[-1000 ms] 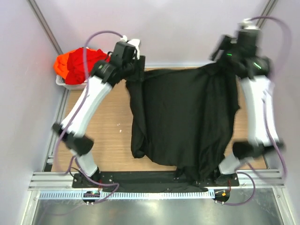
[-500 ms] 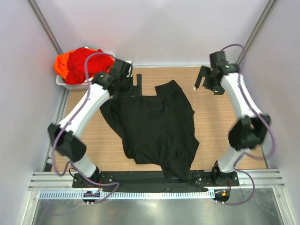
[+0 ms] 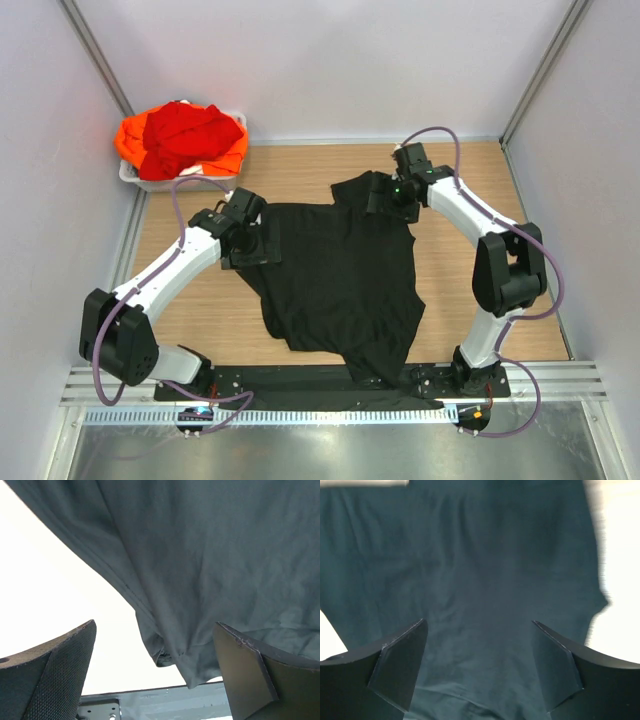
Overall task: Fold and stack the t-shirts
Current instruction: Flatten the tshirt out
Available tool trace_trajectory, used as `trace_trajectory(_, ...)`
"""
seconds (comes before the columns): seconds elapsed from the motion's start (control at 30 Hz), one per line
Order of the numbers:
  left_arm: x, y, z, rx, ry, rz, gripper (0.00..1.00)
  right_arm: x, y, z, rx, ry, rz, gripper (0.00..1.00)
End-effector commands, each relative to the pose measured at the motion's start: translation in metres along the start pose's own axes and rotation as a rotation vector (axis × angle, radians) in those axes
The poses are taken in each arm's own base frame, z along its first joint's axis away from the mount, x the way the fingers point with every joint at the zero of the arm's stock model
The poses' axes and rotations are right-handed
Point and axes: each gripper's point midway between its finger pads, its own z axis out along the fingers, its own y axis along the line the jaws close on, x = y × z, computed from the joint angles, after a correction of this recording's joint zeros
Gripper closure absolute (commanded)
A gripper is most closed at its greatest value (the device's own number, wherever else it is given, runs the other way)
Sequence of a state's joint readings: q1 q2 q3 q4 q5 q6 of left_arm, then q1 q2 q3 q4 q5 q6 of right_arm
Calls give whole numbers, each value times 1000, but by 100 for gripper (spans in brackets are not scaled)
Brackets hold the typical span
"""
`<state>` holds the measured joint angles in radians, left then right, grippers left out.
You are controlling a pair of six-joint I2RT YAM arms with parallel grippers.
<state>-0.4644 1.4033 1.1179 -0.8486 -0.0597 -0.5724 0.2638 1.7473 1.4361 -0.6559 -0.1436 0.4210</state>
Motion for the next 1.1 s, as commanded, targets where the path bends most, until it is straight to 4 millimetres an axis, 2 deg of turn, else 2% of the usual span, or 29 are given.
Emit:
trace_trajectory(0.0, -18, -3, -11, 15, -108, -52, 2, -14, 36, -2, -98, -50, -44, 13)
trace_trajectory(0.03, -15, 0, -10, -3, -98, -68, 2, -14, 37, 6, -104, -48, -37, 14)
trace_trajectory(0.07, -13, 3, -9, -13, -96, -72, 3, -8, 33, 19, -89, -20, -28, 17)
trace_trajectory(0.2, 1, 15, -4, -56, -74, -83, 3, 1, 14, 51, -13, 33, -27, 19)
trace_trajectory(0.37, 9, 19, -1, -64, -56, -82, 3, 3, -16, 85, 75, 77, -11, 20)
trace_trajectory(0.4, 10, 20, 0, -68, -55, -82, 4, 7, -29, 97, 102, 102, 6, 20)
trace_trajectory(0.53, 15, 25, 2, -85, -48, -80, 4, 7, -57, 117, 202, 122, 9, 20)
trace_trajectory(0.57, 15, 25, 2, -87, -47, -80, 4, 1, -60, 118, 215, 110, 5, 20)
trace_trajectory(0.6, 16, 26, 2, -87, -47, -80, 4, 5, -68, 124, 241, 128, 5, 20)
trace_trajectory(0.67, 17, 26, 3, -90, -44, -80, 4, -6, -86, 127, 299, 104, 16, 20)
trace_trajectory(0.7, 17, 27, 4, -94, -43, -79, 4, -1, -98, 134, 330, 130, 26, 20)
trace_trajectory(0.73, 17, 27, 5, -97, -43, -79, 4, -11, -107, 135, 340, 114, 46, 20)
trace_trajectory(0.8, 17, 28, 5, -99, -44, -74, 4, -13, -123, 140, 368, 123, 64, 20)
trace_trajectory(0.9, 18, 30, 8, -109, -41, -64, 5, -29, -144, 148, 407, 104, 80, 21)
trace_trajectory(0.97, 17, 30, 10, -113, -41, -59, 5, -50, -161, 153, 442, 70, 92, 20)
trace_trajectory(1.0, 17, 30, 11, -114, -39, -56, 4, -52, -169, 153, 462, 87, 103, 20)
trace_trajectory(1.03, 17, 30, 12, -116, -33, -51, 4, -80, -168, 149, 460, 29, 110, 20)
trace_trajectory(1.07, 17, 29, 13, -115, -31, -51, 5, -78, -182, 157, 477, 48, 127, 20)
